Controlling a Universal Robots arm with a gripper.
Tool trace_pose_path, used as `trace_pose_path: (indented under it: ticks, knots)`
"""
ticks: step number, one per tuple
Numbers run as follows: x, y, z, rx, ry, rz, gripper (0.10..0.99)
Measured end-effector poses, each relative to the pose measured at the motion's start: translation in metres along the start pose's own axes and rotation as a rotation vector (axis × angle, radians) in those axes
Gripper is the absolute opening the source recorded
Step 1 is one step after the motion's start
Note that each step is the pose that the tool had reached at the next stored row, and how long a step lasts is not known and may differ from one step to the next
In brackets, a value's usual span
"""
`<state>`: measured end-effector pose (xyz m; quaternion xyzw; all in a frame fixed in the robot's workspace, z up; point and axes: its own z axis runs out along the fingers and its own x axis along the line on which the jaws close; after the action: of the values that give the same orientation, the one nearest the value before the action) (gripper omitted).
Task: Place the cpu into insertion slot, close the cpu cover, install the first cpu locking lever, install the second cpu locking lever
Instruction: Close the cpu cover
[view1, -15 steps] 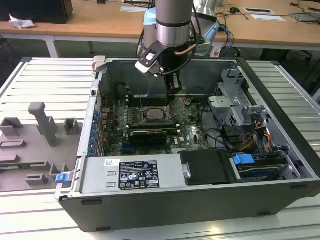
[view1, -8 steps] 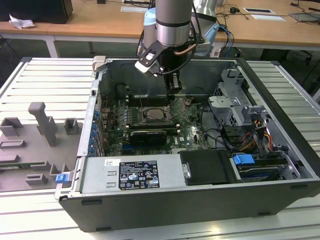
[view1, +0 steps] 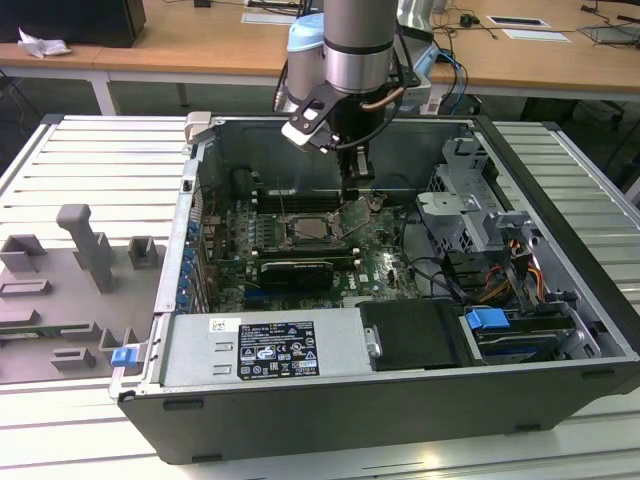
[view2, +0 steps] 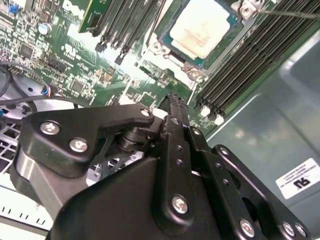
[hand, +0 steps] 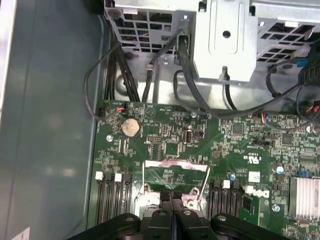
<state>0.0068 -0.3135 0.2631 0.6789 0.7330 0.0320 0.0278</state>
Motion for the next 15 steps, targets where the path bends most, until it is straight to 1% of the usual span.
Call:
trace_pose_path:
  ticks: [6,11,12,15]
  knots:
    - [-0.0004,0.0058,0.0005,0.000,0.0000,-0.001,0.106]
    - [-0.0011,0.0149,0.0013,0.000,0.0001,-0.001,0.106]
    - [-0.0013,0.0180,0.0016,0.000,0.0002,-0.001,0.106]
    - [-0.0016,0.0206,0.0019,0.000,0.0000,-0.001,0.106]
